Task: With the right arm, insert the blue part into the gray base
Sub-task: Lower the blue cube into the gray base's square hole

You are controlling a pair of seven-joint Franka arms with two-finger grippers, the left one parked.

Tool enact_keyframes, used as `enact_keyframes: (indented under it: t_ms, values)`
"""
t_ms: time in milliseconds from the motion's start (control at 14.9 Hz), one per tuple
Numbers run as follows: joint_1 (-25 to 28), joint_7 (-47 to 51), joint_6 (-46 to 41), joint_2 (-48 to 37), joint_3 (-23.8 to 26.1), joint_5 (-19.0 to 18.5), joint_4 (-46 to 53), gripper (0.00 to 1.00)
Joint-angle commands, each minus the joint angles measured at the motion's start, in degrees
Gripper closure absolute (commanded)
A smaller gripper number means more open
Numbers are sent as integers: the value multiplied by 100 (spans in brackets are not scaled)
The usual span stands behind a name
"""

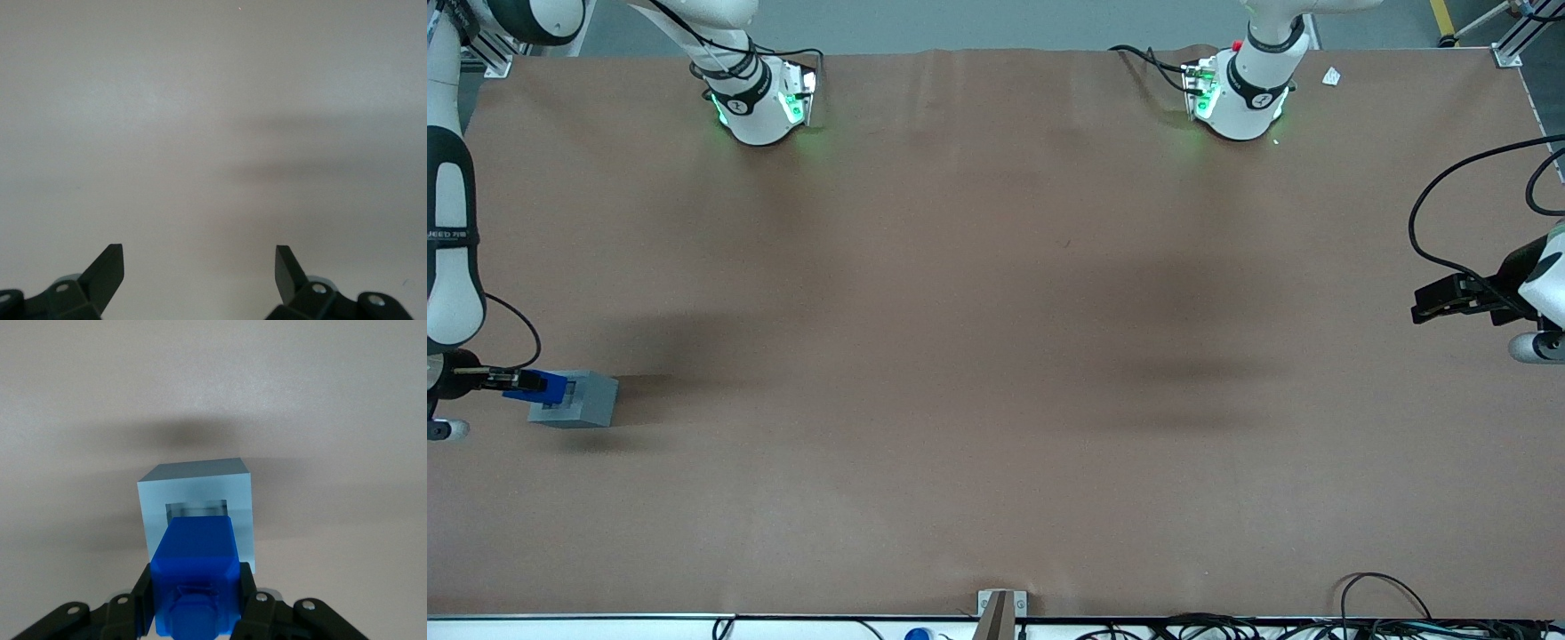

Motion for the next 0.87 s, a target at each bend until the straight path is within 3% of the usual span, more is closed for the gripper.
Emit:
enact_keyframes:
  t_ms: [0,807]
  values:
    - [-70,-67,13,34,76,-20,63,98]
    - [-44,-190,48,95,76,-11,54,98]
